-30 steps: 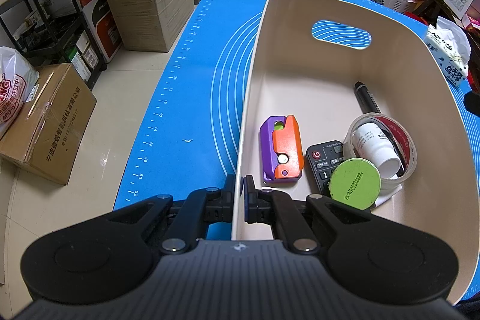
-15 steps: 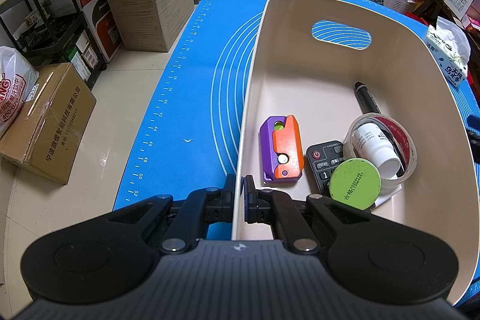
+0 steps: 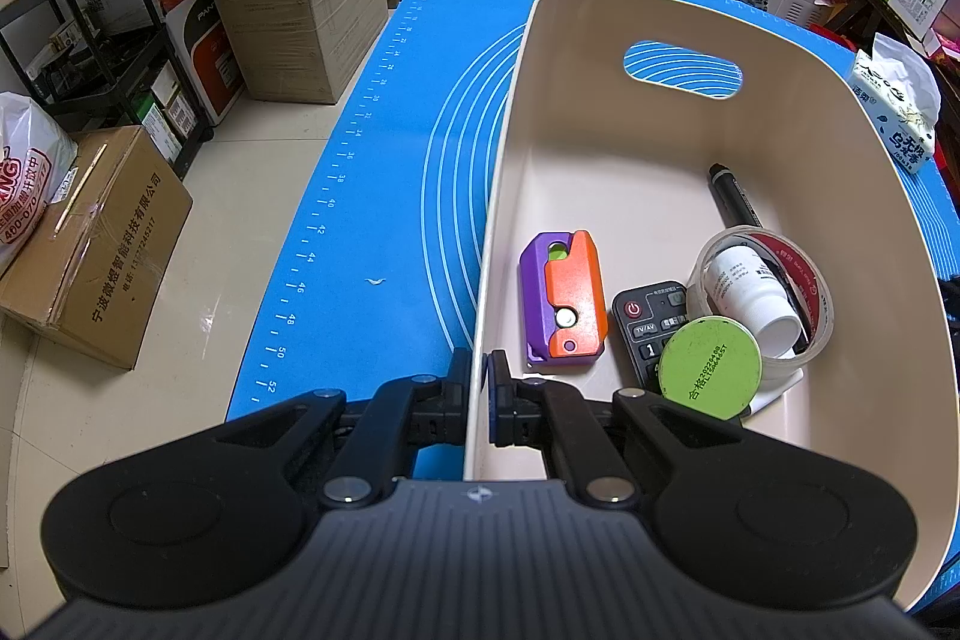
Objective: Organize rigid objects
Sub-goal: 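Move the right gripper to the silver keys on the mat and grasp them, then lift the keys with the right gripper and carry them over the basket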
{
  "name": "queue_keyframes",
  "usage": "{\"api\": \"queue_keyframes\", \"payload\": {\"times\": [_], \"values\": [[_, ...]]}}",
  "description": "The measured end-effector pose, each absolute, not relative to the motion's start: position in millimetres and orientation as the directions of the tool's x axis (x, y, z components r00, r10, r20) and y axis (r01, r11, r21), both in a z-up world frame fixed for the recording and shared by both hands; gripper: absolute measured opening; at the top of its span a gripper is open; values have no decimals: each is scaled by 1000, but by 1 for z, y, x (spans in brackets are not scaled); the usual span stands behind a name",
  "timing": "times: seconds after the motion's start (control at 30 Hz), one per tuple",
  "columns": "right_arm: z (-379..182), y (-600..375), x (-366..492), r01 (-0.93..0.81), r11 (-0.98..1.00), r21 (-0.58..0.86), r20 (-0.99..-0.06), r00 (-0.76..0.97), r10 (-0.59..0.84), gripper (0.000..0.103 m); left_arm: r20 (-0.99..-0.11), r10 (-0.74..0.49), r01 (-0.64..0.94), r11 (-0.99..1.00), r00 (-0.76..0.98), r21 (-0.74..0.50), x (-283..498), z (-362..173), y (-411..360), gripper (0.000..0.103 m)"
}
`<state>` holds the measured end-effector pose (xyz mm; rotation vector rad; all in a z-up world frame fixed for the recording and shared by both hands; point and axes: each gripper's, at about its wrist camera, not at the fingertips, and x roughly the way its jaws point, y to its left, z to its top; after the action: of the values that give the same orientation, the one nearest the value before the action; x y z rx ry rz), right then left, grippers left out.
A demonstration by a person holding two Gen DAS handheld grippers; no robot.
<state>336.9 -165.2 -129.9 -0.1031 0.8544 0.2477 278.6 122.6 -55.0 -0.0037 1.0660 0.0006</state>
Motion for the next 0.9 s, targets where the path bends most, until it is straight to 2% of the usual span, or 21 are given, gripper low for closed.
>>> {"api": "queue_keyframes", "payload": {"times": [0.1, 0.17, 0.3, 0.5, 0.63, 0.9], "values": [[-134, -159, 337, -289, 957, 1, -770, 610, 185, 48, -875, -1, -2, 1000, 484, -3, 279, -55, 123, 7], [-135, -158, 337, -302, 953, 16, -775, 599, 202, 47, -875, -1, -2, 1000, 484, -2, 279, -55, 122, 7], [-132, -156, 334, -317, 948, 19, -766, 605, 218, 36, -875, -1, -3, 1000, 483, -3, 279, -55, 123, 7], [-125, -150, 327, -368, 930, 19, -755, 605, 255, 31, -875, -1, -2, 1000, 484, -3, 279, -55, 123, 7], [-125, -144, 323, -415, 910, -13, -771, 584, 255, 22, -875, 0, -2, 1000, 484, -2, 279, -55, 122, 7], [-129, -135, 319, -451, 889, -83, -775, 590, 227, 21, -875, 0, -2, 1000, 484, -1, 279, -55, 123, 7]]}}
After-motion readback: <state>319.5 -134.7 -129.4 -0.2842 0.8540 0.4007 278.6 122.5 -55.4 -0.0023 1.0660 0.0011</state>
